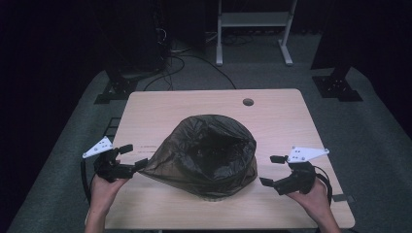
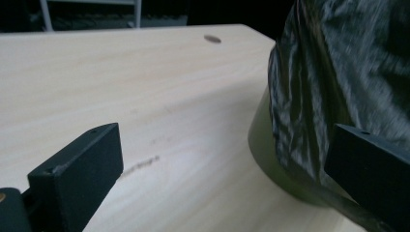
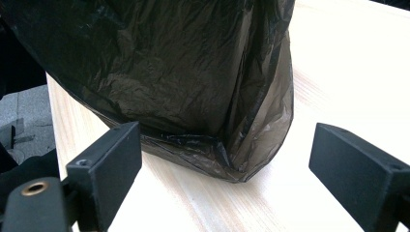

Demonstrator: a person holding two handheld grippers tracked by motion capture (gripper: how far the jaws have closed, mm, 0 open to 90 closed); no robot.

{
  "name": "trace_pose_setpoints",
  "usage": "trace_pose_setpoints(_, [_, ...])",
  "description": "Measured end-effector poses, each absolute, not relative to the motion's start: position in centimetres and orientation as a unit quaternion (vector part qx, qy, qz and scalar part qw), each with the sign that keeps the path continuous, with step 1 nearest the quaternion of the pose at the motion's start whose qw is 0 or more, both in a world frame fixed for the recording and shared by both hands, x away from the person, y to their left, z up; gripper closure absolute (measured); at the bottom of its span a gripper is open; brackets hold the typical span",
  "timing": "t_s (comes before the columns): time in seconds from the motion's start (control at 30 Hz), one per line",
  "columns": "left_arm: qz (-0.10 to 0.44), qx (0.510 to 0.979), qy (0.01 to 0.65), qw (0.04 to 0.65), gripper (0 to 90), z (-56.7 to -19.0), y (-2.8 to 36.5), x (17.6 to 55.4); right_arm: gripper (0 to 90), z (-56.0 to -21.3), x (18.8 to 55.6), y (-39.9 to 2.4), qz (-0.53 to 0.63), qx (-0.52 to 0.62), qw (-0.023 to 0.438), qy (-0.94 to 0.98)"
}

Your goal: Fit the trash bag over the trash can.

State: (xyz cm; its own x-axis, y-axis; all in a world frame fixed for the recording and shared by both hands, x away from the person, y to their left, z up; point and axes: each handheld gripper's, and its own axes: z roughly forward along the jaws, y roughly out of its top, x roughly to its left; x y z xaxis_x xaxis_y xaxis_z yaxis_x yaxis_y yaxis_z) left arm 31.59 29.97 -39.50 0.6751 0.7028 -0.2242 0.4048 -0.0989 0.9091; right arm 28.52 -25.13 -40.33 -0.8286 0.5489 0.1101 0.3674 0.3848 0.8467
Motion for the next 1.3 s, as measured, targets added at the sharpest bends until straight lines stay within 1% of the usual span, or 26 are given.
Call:
trace_pose_setpoints(0.2, [0.156,0.701,0.399,0.57,0.0,-38.2,30.8,32.7,9.9,-40.3,28.4,-25.3,0.48,0.278,0.097,0.827])
trace_pose_setpoints(0.33, [0.155,0.668,0.411,0.6,0.0,-38.0,31.9,33.1,9.9,-40.2,28.4,-25.6,0.481,0.279,0.098,0.825])
trace_pose_setpoints(0.5, [0.164,0.654,0.415,0.611,0.0,-37.7,32.6,33.5,9.9,-40.3,28.4,-25.6,0.48,0.279,0.099,0.826])
trace_pose_setpoints(0.6, [0.167,0.623,0.418,0.639,0.0,-37.2,33.4,33.8,9.9,-40.2,28.4,-25.6,0.48,0.279,0.099,0.826])
trace_pose_setpoints(0.67, [0.18,0.622,0.419,0.637,0.0,-36.8,33.7,33.8,9.9,-40.2,28.5,-25.5,0.479,0.28,0.099,0.826])
trace_pose_setpoints(0.77, [0.182,0.645,0.418,0.613,0.0,-37.0,33.9,33.6,9.9,-39.8,28.6,-25.7,0.48,0.281,0.101,0.825])
trace_pose_setpoints(0.9, [0.192,0.68,0.414,0.573,0.0,-38.1,33.6,32.8,9.9,-37.9,28.8,-26.0,0.485,0.275,0.112,0.823])
trace_pose_setpoints(1.1, [0.201,0.758,0.397,0.476,0.0,-40.0,31.9,32.1,9.8,-34.5,29.2,-25.9,0.504,0.255,0.115,0.817])
trace_pose_setpoints(1.23, [0.192,0.794,0.389,0.426,0.0,-41.5,30.4,32.0,9.7,-32.5,29.5,-25.2,0.512,0.239,0.114,0.817])
trace_pose_setpoints(1.3, [0.196,0.812,0.383,0.394,0.0,-42.2,29.7,32.1,9.7,-31.5,29.7,-24.6,0.513,0.228,0.113,0.82])
